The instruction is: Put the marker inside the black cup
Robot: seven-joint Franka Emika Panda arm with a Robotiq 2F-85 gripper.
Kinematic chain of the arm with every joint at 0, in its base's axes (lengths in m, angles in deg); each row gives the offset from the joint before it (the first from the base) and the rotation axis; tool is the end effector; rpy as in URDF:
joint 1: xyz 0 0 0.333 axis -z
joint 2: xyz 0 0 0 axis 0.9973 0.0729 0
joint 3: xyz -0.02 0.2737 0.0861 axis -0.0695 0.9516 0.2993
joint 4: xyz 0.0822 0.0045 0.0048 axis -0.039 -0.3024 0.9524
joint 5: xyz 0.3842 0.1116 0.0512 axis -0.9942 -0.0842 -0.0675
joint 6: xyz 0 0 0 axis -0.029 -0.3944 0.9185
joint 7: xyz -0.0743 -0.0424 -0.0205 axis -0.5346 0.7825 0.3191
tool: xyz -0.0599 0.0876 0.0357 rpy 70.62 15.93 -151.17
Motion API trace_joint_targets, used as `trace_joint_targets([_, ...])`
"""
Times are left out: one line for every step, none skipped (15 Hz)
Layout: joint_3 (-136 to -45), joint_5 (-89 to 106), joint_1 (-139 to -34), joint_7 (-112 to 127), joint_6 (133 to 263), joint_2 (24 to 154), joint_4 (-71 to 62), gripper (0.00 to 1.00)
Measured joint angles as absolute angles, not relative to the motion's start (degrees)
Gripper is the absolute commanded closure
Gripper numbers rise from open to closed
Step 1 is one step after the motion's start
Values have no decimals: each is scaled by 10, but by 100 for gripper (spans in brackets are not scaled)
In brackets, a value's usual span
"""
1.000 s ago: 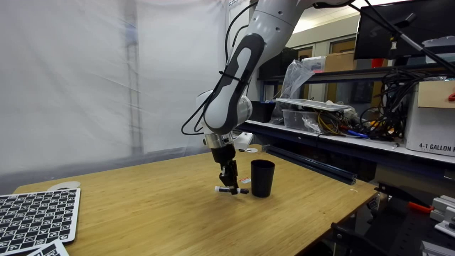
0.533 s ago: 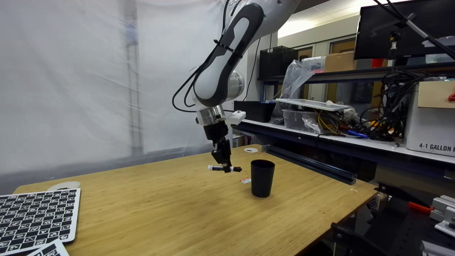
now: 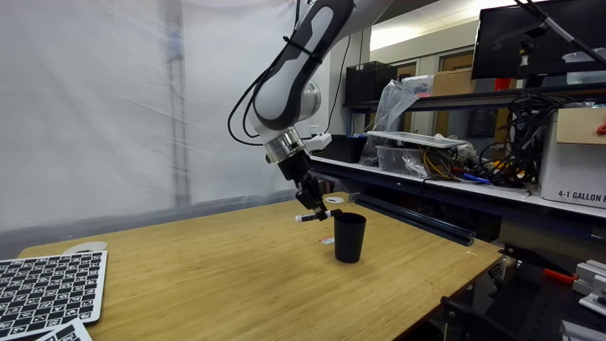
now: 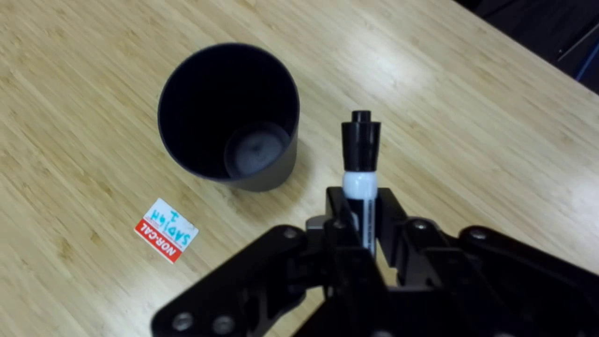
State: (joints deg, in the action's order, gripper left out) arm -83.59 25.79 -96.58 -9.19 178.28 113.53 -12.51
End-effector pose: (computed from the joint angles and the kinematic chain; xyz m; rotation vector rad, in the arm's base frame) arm 0.5794 0.1183 0.1002 2.6630 0.9172 -0.6606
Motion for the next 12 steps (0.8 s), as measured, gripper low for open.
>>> trace_joint_targets([-837, 267, -970, -84, 1764, 1135, -125, 95])
trace_joint_targets([-838, 276, -973, -77, 1745, 1135, -124, 95])
trace_joint_targets([-839, 284, -976, -71, 1724, 1136, -122, 95])
trace_joint_targets([-840, 291, -979, -67, 1703, 1136, -119, 95])
trace_joint_targets([-840, 298, -980, -62, 1682, 1135, -114, 95])
trace_joint_targets([-841, 305, -981, -59, 1661, 1136, -109, 95])
trace_joint_targets([-842, 311, -982, -57, 1641, 1136, -103, 95])
trace_joint_targets([-843, 317, -982, -57, 1623, 1136, -98, 95])
trace_joint_targets([-845, 323, -982, -57, 1606, 1137, -94, 95])
trace_joint_targets([-848, 329, -982, -57, 1591, 1140, -91, 95])
trace_joint_targets([-850, 335, -981, -57, 1575, 1146, -88, 95])
trace_joint_targets([-853, 342, -981, -57, 1561, 1156, -83, 95])
